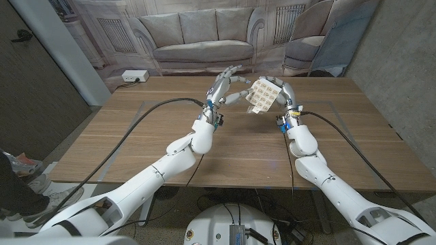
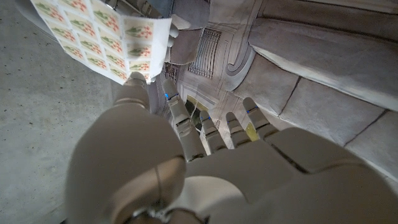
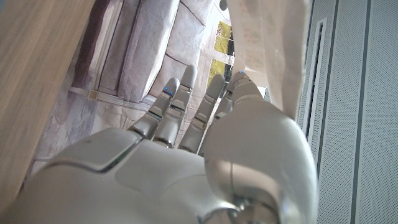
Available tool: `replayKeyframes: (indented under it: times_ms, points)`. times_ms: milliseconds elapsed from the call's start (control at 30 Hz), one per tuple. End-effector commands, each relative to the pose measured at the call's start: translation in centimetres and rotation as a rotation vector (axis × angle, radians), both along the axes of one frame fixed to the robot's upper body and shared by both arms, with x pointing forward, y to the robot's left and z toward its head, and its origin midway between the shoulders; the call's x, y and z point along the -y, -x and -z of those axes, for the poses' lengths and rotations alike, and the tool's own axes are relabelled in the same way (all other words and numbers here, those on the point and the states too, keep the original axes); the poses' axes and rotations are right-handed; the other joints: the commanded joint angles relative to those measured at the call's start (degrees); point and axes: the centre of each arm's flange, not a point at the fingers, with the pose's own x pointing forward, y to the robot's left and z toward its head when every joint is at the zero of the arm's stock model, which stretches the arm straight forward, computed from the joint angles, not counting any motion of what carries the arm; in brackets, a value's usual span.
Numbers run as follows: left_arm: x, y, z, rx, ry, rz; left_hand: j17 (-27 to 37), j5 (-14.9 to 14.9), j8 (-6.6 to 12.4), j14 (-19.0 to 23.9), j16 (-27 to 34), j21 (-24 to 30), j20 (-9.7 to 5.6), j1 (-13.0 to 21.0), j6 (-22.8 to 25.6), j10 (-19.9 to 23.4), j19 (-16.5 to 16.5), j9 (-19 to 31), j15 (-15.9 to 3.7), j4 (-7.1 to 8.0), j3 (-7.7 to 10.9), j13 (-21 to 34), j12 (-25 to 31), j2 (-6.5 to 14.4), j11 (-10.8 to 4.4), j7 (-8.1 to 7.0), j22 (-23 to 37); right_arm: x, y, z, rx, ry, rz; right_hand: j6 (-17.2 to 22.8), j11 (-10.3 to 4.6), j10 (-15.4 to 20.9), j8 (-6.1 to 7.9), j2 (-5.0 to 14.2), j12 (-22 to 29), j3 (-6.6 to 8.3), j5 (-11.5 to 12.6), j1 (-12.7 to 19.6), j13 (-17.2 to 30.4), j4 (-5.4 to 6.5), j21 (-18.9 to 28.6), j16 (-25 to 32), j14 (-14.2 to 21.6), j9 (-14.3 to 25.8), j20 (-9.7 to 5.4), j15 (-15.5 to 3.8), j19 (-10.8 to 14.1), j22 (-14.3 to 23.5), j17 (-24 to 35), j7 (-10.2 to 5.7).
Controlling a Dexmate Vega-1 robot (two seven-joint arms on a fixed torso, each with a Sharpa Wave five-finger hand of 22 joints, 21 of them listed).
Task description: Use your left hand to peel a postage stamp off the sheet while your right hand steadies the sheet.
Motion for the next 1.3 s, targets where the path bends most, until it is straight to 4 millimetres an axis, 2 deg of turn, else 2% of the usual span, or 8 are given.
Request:
replayKeyframes:
  times_ms: [33, 167, 433, 600, 833, 1033, 1167, 1300]
  points:
    - [-0.7, -0.9, 0.6, 0.022, 0.208, 0.093, 0.1, -0.2, 1.51, 2.7, 0.9, 0.9, -0.42, 1.9, 5.0, 3.9, 1.6, -0.4, -1.65, -0.84, 0.52, 0.1, 1.0, 0.7, -1.07, 0.44, 0.0, -0.6, 0.2, -0.7, 0.012, 0.050, 0.034, 1.0, 0.15, 0.4, 6.43, -0.27, 0.3, 0.95, 0.4, 0.1, 0.3, 0.47, 0.3, -0.2, 0.6, 17.5, -5.40, -9.89, 0.0, -0.1, 0.3, 0.81]
    - [-0.6, -1.1, 0.5, -0.031, 0.225, 0.104, 0.0, -0.3, 1.78, 3.6, 1.1, 1.1, -0.59, 2.7, 6.3, 5.2, 2.0, -0.6, -2.33, -1.11, 0.85, 0.0, 1.2, 1.0, -1.42, 0.74, 0.0, -0.7, 0.5, -0.9, 0.021, 0.074, 0.047, 1.0, 0.13, 0.4, 6.35, -0.33, 0.3, 0.97, 0.4, 0.1, 0.3, 0.47, 0.4, -0.3, 0.5, 17.5, -5.44, -9.87, -0.1, -0.1, 0.3, 0.70]
    - [-0.7, -1.5, 0.4, -0.087, 0.225, 0.099, 0.0, -0.7, 0.29, 3.1, 0.7, 1.1, -0.44, 2.5, 3.5, 4.2, 1.8, -0.7, -1.77, -1.03, 0.53, 0.0, 0.4, 0.7, -1.21, 1.39, -0.1, -0.8, 1.4, -1.4, 0.042, 0.103, 0.069, 1.0, 0.11, 0.4, 6.29, -0.39, 0.3, 1.02, 0.4, 0.1, 0.5, 0.50, 0.5, -0.6, 0.3, 17.6, -5.38, -9.84, -0.3, -0.2, 0.2, 0.64]
    - [-0.7, -1.6, 0.5, -0.122, 0.233, 0.115, 0.0, -0.8, 0.35, 2.7, 0.4, 1.0, -0.22, 1.8, 4.0, 3.9, 1.5, -0.7, -1.30, -0.75, -0.04, 0.0, 0.0, 0.1, -0.81, 3.46, -0.1, -1.1, 2.1, -1.9, 0.070, 0.143, 0.073, 1.1, 0.10, 0.3, 6.19, -0.44, 0.3, 1.04, 0.4, 0.0, 0.6, 0.55, 0.6, -0.8, 0.2, 17.4, -5.28, -9.85, -0.4, -0.3, 0.2, 0.61]
    - [-0.7, -1.7, 0.4, -0.168, 0.225, 0.167, 0.0, -0.9, -0.11, 2.4, 0.2, 0.9, 0.07, 1.4, 3.0, 3.2, 1.3, -0.5, -0.93, -0.62, -0.51, 0.0, -0.4, -0.4, -0.18, 4.32, -0.1, -1.7, 3.3, -2.8, 0.099, 0.251, 0.118, 0.9, 0.09, 0.2, 6.15, -0.53, 0.3, 1.05, 0.4, -0.1, 0.7, 0.62, 0.7, -1.1, -0.1, 17.6, -5.45, -9.82, -0.8, -0.4, 0.1, 0.40]
    - [-0.6, -1.8, -0.2, -0.216, 0.106, 0.209, 0.0, -0.9, -1.37, 1.5, -0.3, 0.6, 0.54, 0.8, -0.2, 1.7, 0.3, -0.2, -0.15, -0.43, -1.33, 0.1, -1.2, -1.3, 0.74, 2.54, -0.1, -1.8, 3.2, -3.0, 0.104, 0.283, 0.092, 0.7, 0.04, -0.1, 6.06, -0.69, 0.3, 0.98, 0.3, -0.3, 0.8, 0.76, 0.6, -1.7, -0.9, 17.8, -5.70, -9.74, -1.4, -0.5, -0.1, 0.14]
    - [-0.4, -1.7, -0.4, -0.232, 0.066, 0.223, 0.1, -0.5, -4.06, -1.2, -1.3, -0.3, 2.54, -1.9, -7.9, -2.6, -1.8, 0.5, 2.36, 0.40, -4.26, 0.3, -2.5, -4.3, 3.16, 2.39, 0.0, -1.9, 3.0, -3.0, 0.094, 0.299, 0.091, 0.7, 0.01, -0.3, 5.86, -0.64, 0.2, 0.97, 0.3, -0.5, 0.8, 0.93, 0.7, -2.0, -1.3, 17.6, -5.90, -9.75, -1.5, -0.6, -0.2, 0.01]
    - [-0.2, -1.5, -0.6, -0.216, -0.001, 0.242, 0.2, 0.1, -5.15, -2.3, -1.5, -0.8, 3.33, -2.4, -11.3, -4.9, -2.8, 1.0, 3.38, 0.60, -5.24, 0.4, -2.9, -5.0, 3.97, 1.86, 0.0, -1.7, 2.6, -2.8, 0.076, 0.274, 0.091, 0.6, -0.01, -0.4, 5.80, -0.58, 0.2, 1.00, 0.3, -0.5, 0.9, 1.01, 0.7, -2.1, -1.4, 17.7, -6.06, -9.76, -1.6, -0.7, -0.3, -0.05]
